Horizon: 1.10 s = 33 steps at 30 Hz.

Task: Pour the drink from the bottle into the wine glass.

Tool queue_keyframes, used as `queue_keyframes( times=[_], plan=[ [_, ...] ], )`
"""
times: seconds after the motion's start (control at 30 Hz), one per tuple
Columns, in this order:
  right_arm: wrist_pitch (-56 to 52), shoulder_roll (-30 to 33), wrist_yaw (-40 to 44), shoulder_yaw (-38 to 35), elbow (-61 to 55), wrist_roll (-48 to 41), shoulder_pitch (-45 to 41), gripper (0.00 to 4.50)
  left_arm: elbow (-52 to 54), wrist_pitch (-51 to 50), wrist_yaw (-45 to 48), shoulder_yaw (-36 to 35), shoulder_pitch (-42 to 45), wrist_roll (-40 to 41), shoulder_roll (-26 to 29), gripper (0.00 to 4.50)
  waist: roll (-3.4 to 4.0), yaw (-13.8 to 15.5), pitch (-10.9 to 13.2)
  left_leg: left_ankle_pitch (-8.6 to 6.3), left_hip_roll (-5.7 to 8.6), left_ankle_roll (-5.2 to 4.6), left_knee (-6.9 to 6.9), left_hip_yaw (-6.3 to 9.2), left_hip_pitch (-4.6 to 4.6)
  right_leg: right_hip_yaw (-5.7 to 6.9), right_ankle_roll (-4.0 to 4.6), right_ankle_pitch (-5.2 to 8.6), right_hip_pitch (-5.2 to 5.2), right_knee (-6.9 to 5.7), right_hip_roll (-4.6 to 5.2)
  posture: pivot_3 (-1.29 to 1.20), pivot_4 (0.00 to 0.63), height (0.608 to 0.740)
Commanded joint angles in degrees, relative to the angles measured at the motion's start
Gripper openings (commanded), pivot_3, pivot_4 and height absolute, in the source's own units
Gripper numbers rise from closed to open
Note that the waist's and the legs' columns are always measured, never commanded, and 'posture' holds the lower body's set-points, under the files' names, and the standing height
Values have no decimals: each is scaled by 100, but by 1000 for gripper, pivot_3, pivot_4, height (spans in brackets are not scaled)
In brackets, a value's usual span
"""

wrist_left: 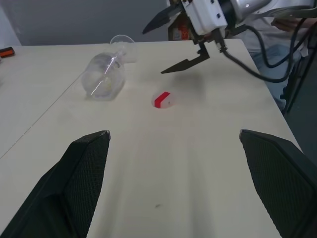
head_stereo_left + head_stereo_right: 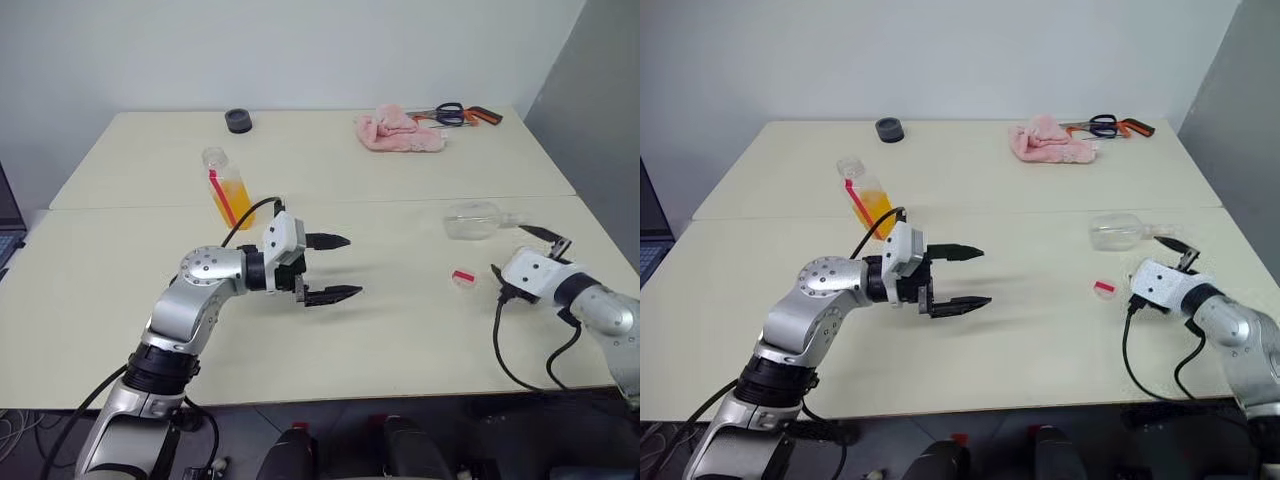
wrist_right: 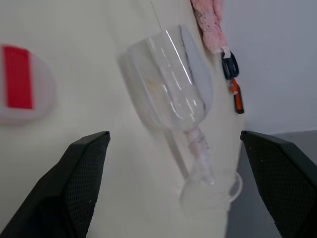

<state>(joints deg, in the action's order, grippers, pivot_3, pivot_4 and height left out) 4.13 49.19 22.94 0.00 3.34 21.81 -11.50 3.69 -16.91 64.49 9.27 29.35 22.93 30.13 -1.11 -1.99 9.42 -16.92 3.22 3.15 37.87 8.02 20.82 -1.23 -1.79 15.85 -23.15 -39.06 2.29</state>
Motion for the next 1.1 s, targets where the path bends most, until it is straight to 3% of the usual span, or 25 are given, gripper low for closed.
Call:
queue_keyframes(
  times=[0.03, 0.33, 0.7, 1.1],
  plan=[
    [459, 72, -550, 335, 845, 641, -644, 4500, 3, 95, 132, 53, 135, -11, -49, 4476, 0, 11, 0, 0, 0, 0, 1, -2, 1, -3, 0, 0, -1, 0, 0, 0, 150, 740],
    [1127, -38, -1935, 1507, 3578, 1982, -2462, 4500, -50, 171, 150, 56, 134, -110, -144, 4476, 0, 12, 1, 0, 6, 0, -1, -26, 2, -40, -2, -4, -8, 4, 2, 0, 150, 740],
    [1457, -417, -2753, 2312, 5374, 2481, -3458, 4500, -37, 191, 94, 1, 68, -130, -108, 4476, 0, -8, 1, -7, 7, -12, -1, -54, -1, -90, -10, -8, -15, 6, -1, 0, 150, 740],
    [1204, -961, -3300, 2801, 6594, 2618, -4075, 428, -109, 192, 19, 22, 99, -171, -160, 4500, 0, -131, 1, -8, 5, -14, 3, -59, -6, -102, -16, -14, -15, 3, -4, 0, 150, 740]
  ],
)
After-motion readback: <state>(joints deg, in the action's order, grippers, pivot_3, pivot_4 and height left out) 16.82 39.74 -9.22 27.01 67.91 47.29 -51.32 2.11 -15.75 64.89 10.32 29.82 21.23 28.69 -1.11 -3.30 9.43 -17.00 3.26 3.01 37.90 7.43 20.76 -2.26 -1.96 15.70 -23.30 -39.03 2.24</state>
